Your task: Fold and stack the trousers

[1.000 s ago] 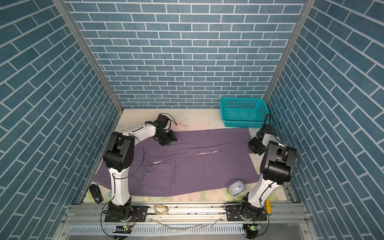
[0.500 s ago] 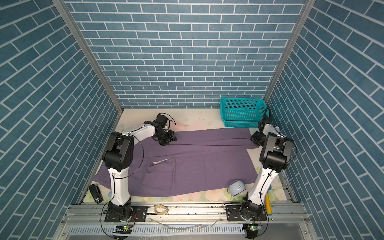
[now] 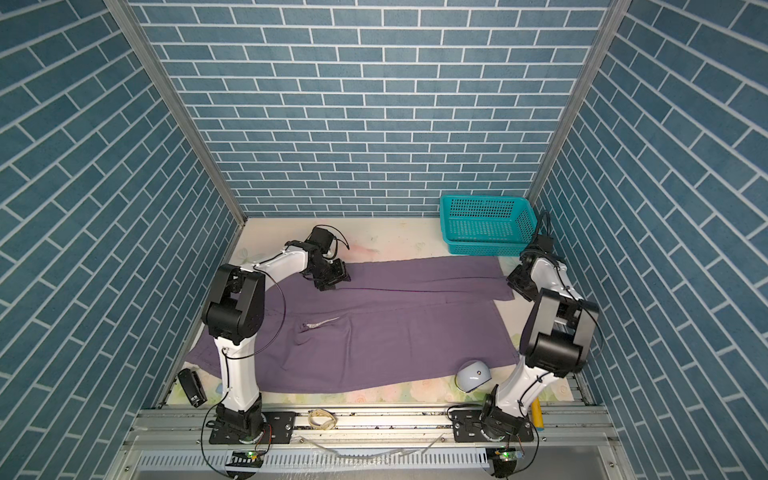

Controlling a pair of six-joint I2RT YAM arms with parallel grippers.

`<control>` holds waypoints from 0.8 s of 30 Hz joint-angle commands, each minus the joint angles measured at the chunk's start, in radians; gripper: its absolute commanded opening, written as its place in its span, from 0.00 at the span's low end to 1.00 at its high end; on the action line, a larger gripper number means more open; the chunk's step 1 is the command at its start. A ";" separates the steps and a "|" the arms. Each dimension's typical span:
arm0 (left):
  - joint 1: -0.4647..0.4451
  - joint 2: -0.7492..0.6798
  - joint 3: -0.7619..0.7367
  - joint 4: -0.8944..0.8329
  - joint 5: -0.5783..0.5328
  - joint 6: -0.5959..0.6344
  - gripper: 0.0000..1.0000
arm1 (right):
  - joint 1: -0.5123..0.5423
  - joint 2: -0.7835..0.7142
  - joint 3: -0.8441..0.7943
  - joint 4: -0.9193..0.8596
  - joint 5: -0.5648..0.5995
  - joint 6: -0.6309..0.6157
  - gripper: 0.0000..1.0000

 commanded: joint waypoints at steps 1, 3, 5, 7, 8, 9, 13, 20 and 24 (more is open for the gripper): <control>0.011 -0.109 -0.001 -0.044 -0.052 0.020 0.63 | 0.002 -0.108 -0.096 -0.022 0.020 -0.027 0.43; 0.015 -0.139 -0.005 -0.057 -0.055 0.024 0.63 | 0.004 -0.136 -0.139 -0.024 -0.022 -0.039 0.38; 0.016 -0.170 -0.020 -0.067 -0.060 0.023 0.63 | 0.012 -0.143 -0.180 -0.013 -0.073 -0.039 0.31; 0.017 -0.205 -0.056 -0.062 -0.063 0.020 0.63 | 0.027 -0.125 -0.203 -0.003 -0.110 -0.039 0.27; 0.018 -0.223 -0.079 -0.056 -0.066 0.017 0.63 | 0.043 -0.106 -0.208 -0.003 -0.118 -0.042 0.27; 0.019 -0.241 -0.100 -0.052 -0.068 0.014 0.63 | 0.055 -0.089 -0.209 -0.001 -0.128 -0.044 0.27; 0.041 -0.304 -0.192 -0.039 -0.066 0.005 0.63 | 0.132 0.001 -0.199 0.013 -0.134 -0.047 0.27; 0.102 -0.370 -0.291 -0.029 -0.048 0.003 0.63 | 0.159 0.116 -0.218 0.078 -0.147 0.013 0.27; 0.127 -0.402 -0.328 -0.026 -0.047 0.007 0.64 | 0.142 0.141 -0.230 0.093 -0.090 0.054 0.26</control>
